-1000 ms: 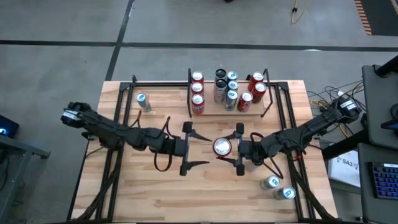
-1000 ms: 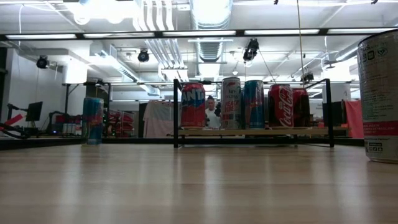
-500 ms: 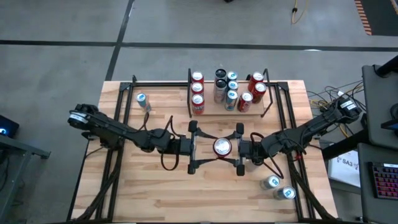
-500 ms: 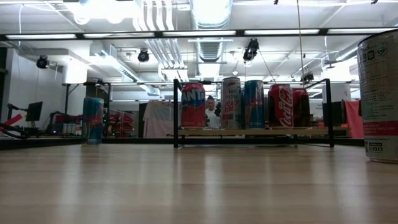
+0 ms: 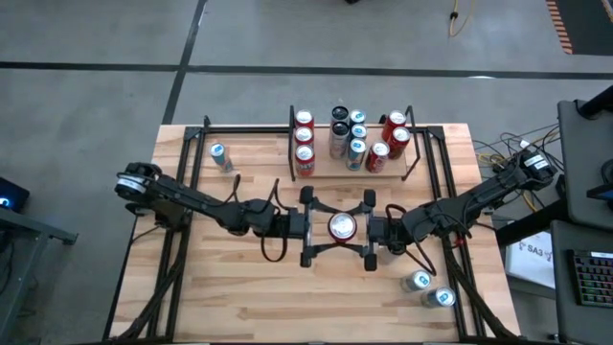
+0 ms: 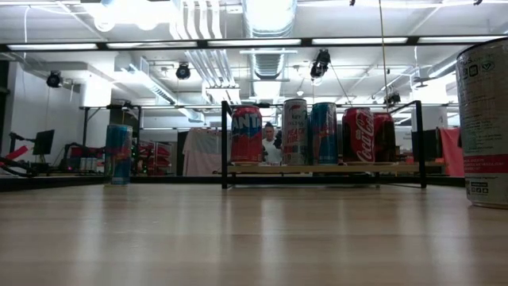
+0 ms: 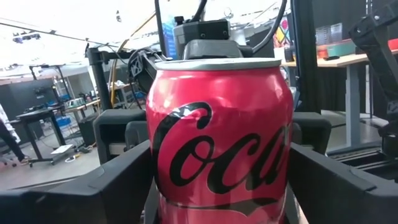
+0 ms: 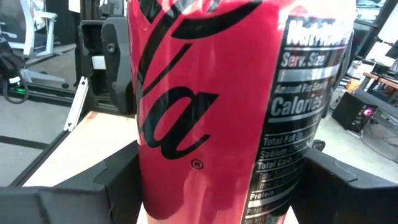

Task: Place canned beverage on shelf
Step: Put the dark red soda can on the shelf

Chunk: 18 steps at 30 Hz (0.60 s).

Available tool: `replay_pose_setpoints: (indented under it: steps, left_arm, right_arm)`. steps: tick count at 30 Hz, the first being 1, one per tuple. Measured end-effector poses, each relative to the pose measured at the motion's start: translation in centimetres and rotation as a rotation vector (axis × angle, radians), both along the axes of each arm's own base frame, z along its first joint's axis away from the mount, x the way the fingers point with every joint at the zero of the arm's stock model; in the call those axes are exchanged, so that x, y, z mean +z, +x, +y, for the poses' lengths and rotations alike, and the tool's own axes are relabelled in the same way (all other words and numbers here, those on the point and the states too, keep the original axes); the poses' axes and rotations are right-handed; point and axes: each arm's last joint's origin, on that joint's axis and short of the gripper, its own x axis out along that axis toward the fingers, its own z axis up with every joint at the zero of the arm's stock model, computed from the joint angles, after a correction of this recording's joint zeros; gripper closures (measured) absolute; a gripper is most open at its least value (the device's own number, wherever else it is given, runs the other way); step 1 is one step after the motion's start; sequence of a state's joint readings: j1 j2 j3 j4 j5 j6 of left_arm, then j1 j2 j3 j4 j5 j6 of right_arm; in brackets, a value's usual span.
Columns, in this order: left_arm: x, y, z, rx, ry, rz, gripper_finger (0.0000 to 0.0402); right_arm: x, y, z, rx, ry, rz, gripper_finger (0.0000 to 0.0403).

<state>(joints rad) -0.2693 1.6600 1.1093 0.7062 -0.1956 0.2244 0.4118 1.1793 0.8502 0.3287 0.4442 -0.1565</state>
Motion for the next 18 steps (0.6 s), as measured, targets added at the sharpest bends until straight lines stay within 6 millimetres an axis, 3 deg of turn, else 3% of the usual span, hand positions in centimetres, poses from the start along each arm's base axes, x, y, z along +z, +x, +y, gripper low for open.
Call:
replay_pose_setpoints:
  steps: [7,12,18]
  left_arm:
    - [0.15,0.08,0.11,0.003,-0.007,0.002,0.0120]
    - [0.11,0.09,0.11,0.004,-0.014,0.008,0.0120]
    - [0.01,0.07,0.15,0.012,-0.009,0.026,0.0119]
  right_arm:
    - [0.02,0.00,0.00,-0.001,0.000,0.001,0.0114]
    - [0.00,0.00,0.00,-0.002,0.001,0.002,0.0113]
    - [-0.06,-0.01,-0.11,-0.038,0.004,0.007,0.0028]
